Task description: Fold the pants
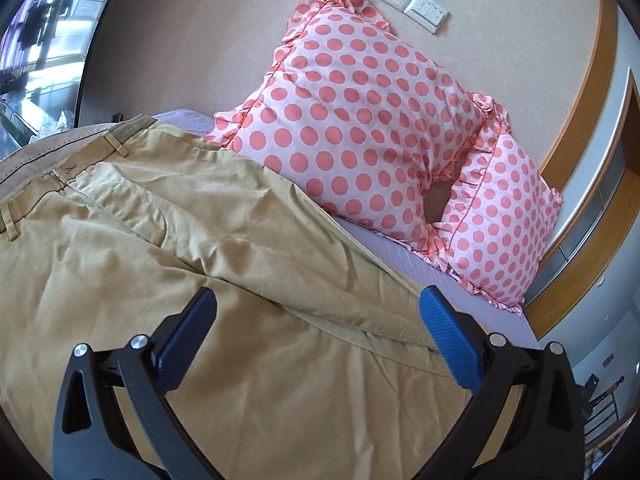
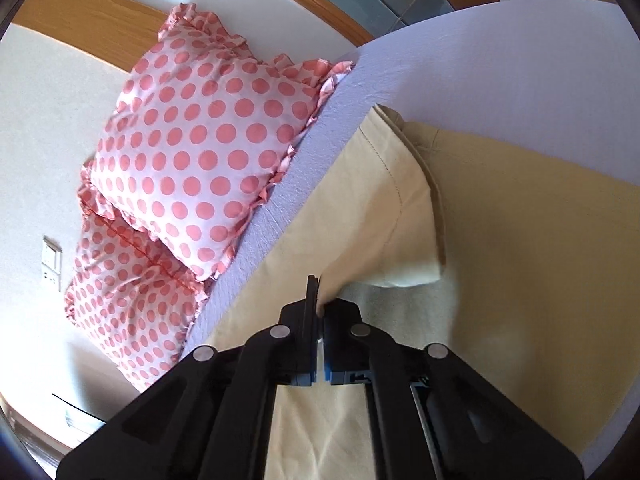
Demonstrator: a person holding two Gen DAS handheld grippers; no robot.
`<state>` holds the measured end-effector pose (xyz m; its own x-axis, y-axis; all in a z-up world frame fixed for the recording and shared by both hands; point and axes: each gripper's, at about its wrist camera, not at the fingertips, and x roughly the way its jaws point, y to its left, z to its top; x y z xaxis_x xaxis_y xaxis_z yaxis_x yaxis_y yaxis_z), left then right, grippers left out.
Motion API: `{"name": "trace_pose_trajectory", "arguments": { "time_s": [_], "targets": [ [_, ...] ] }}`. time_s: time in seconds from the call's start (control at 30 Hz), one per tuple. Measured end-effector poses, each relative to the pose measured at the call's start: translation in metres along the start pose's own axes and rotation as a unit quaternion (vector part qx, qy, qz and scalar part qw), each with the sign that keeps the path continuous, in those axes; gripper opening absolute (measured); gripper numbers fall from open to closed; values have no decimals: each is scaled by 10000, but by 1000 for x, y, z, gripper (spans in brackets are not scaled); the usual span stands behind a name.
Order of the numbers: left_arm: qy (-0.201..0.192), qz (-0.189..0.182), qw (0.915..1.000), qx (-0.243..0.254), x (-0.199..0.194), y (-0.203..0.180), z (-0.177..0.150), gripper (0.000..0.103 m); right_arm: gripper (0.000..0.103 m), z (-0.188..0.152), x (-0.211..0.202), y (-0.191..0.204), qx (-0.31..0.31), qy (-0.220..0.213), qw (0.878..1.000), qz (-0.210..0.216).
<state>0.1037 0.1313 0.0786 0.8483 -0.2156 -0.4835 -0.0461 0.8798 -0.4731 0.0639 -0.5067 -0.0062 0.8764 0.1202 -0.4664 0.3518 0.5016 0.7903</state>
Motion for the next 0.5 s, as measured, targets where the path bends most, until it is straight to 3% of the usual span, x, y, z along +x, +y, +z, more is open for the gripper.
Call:
{"name": "trace_pose_trajectory", "arguments": {
  "time_s": [0.17,0.3,0.43,0.47,0.5],
  "targets": [
    [389,159,9987,-275,44,17,44,100,2,-2,-43,-6,-154,-445,9982,372],
    [818,299,9927,-830,97,34,74,90,2,-5,-53,-4,-241,-490,9975,441],
    [1029,750,9856,-1111,152,50,95,83,2,-3,-56,0,-314,-535,9968,499],
    [1119,776,9835,-1194,165,55,98,72,2,-3,-56,2,-337,-545,9967,504],
    [1200,758,9816,-1275,175,61,100,46,2,-3,-56,3,-362,-559,9965,508]
  ]
}}
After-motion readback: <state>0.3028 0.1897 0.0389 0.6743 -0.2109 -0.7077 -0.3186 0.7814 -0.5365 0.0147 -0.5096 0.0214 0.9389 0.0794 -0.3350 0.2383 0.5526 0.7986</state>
